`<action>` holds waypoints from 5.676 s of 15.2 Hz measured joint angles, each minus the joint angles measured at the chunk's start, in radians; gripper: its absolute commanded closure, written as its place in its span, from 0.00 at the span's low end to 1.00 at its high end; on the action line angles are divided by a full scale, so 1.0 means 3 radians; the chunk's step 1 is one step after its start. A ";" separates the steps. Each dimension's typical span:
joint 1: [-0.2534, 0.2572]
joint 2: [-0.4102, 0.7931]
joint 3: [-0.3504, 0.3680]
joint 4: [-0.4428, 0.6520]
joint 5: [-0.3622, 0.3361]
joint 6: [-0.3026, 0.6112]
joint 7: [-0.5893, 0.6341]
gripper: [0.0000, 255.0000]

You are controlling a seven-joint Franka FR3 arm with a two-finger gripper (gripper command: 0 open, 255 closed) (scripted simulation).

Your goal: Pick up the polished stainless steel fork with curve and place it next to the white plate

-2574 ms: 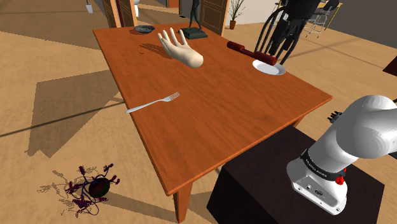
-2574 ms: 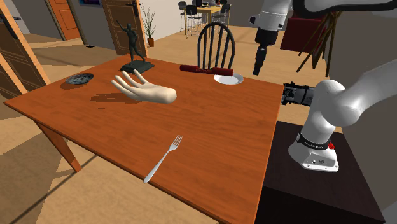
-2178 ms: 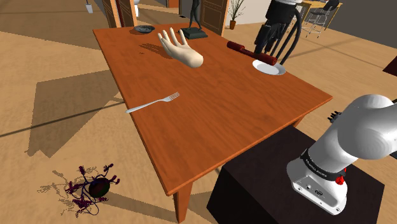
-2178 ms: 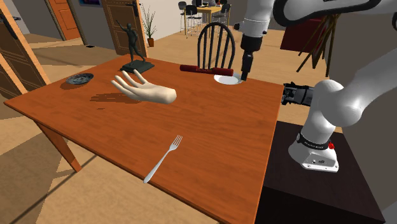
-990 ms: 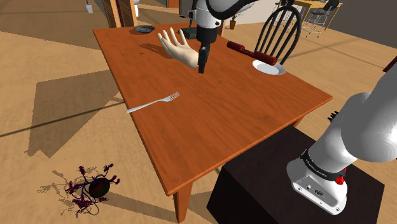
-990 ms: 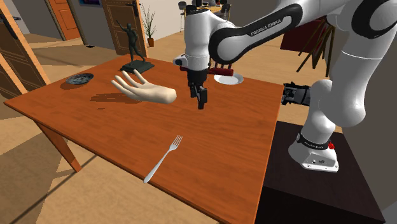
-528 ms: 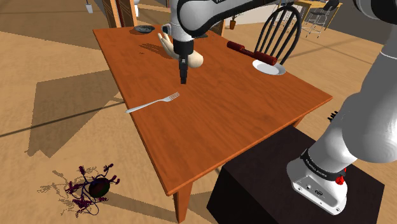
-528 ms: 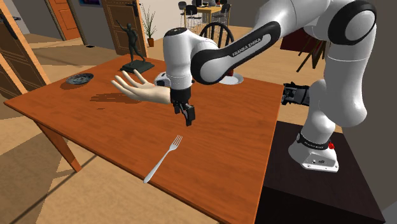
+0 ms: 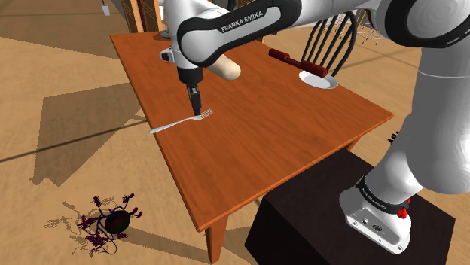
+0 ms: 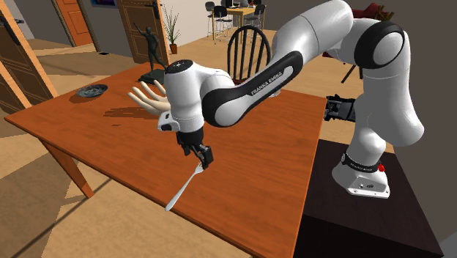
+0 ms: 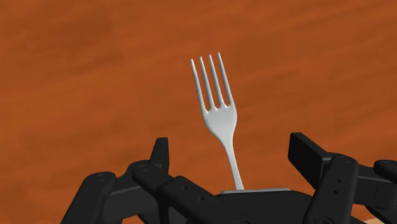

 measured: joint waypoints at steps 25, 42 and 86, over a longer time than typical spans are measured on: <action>0.0017 0.0153 -0.0002 -0.0110 -0.0044 0.0266 -0.0003 1.00; 0.0010 -0.0078 0.0023 0.0252 0.0017 -0.0331 -0.0062 1.00; -0.1574 -0.2558 -0.1607 -0.2688 -0.0163 0.0347 -0.3016 1.00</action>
